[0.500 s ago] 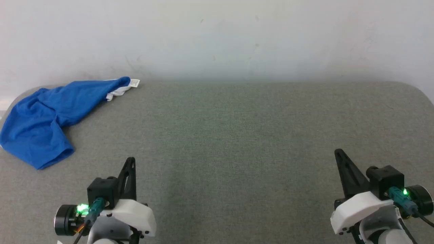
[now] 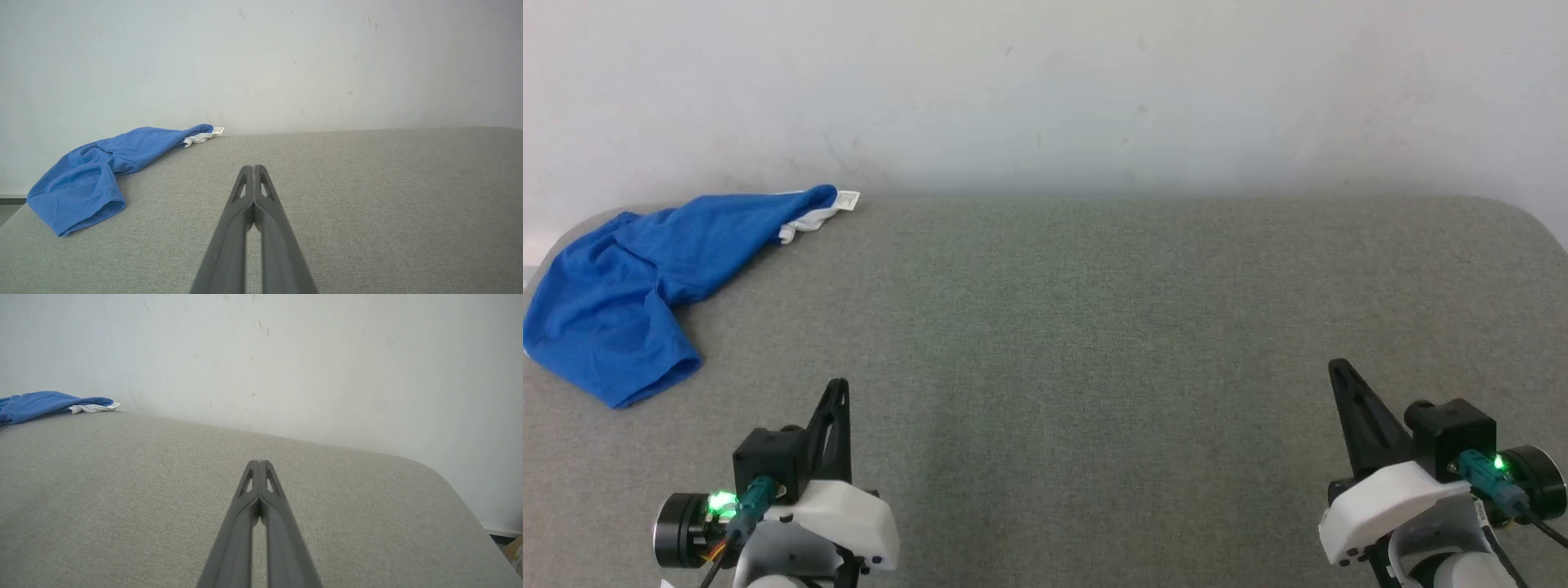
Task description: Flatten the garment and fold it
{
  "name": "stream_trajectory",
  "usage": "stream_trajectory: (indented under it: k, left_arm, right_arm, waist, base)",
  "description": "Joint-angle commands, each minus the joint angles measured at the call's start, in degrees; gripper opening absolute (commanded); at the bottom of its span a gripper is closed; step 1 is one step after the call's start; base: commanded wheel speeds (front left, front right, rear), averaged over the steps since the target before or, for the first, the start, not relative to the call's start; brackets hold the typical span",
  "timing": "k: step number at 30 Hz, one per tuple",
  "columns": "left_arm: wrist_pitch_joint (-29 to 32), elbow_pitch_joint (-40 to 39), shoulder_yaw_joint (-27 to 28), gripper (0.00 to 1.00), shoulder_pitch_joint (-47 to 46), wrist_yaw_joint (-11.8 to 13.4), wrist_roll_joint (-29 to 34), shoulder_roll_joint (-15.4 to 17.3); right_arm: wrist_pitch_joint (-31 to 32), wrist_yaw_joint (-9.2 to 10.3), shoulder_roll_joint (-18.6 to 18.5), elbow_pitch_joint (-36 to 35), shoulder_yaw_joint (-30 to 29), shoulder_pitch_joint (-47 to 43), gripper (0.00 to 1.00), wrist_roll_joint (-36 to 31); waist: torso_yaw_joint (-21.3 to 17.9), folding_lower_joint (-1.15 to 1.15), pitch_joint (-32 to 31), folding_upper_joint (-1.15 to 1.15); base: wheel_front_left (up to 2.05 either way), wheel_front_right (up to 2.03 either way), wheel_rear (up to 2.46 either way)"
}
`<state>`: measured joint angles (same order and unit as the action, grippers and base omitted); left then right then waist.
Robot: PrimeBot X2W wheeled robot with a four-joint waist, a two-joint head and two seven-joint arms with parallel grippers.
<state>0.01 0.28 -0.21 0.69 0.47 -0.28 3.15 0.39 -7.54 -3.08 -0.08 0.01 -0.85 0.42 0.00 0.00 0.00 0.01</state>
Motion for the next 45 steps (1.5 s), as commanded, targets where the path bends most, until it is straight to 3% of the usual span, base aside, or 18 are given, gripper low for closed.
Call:
stream_trajectory:
  k: [1,5,6,28,45]
  left_arm:
    - [-0.01,-0.28,0.21,0.00,-0.69,-0.47,0.28,-0.27]
    - [-0.01,-0.28,0.21,0.00,-0.69,-0.47,0.28,-0.27]
    - [0.00,0.00,0.00,1.00,0.00,0.00,0.00,0.00]
    - [-2.40,0.10,-1.10,1.00,-0.88,0.34,-3.41,-0.03]
    - [-4.44,-0.19,-1.17,1.00,-1.03,0.89,-5.83,-0.07]
  right_arm:
    - [-0.39,0.05,0.21,0.08,-0.01,0.85,0.00,-0.42]
    - [-0.39,0.05,0.21,0.08,-0.01,0.85,0.00,-0.42]
    - [0.00,0.00,0.00,0.00,0.00,0.00,1.00,0.00]
    - [-2.40,0.01,0.01,-0.57,-1.47,-0.76,1.00,2.57]
    - [-3.19,0.02,0.04,-1.72,-1.96,-1.78,1.00,3.96]
  waist:
    - [0.00,0.00,0.00,-0.01]
    - [0.00,0.00,0.00,-0.01]
    - [0.00,0.00,0.00,-0.01]
    - [0.49,0.00,0.12,-0.01]
    - [3.09,0.00,-0.18,-0.01]
  base:
    - [0.00,0.00,0.00]
    - [0.00,0.00,0.00]
    - [0.00,0.00,0.00]
    - [0.00,0.00,0.00]
    - [0.00,0.00,0.00]
